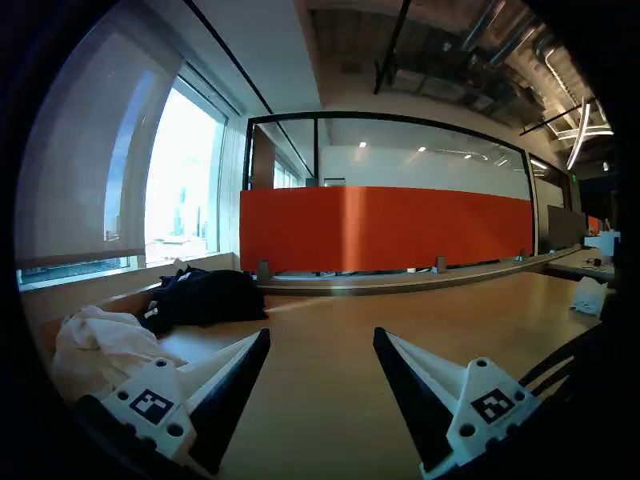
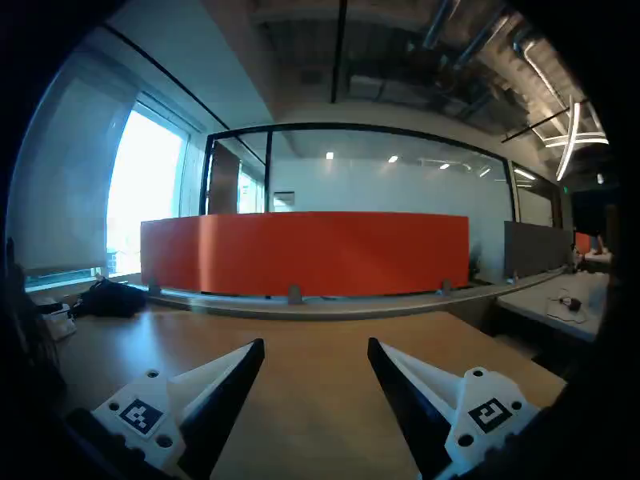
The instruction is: Fold towel
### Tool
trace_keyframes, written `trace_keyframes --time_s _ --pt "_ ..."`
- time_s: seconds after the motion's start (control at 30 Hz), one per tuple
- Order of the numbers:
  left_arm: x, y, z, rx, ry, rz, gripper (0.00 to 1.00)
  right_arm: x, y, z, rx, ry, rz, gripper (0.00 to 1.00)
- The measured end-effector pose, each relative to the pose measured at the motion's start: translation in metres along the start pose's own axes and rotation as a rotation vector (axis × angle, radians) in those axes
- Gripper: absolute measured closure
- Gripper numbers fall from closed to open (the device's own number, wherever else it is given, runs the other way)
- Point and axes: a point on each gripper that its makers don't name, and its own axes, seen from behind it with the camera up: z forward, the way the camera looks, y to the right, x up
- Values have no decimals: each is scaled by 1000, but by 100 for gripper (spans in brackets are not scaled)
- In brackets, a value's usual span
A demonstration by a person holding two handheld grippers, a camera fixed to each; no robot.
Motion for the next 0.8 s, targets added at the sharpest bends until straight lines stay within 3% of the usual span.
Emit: trace_keyframes --time_s 0.8 --pt "0 0 0 0 0 0 4 -49 -7 10 9 -3 29 0"
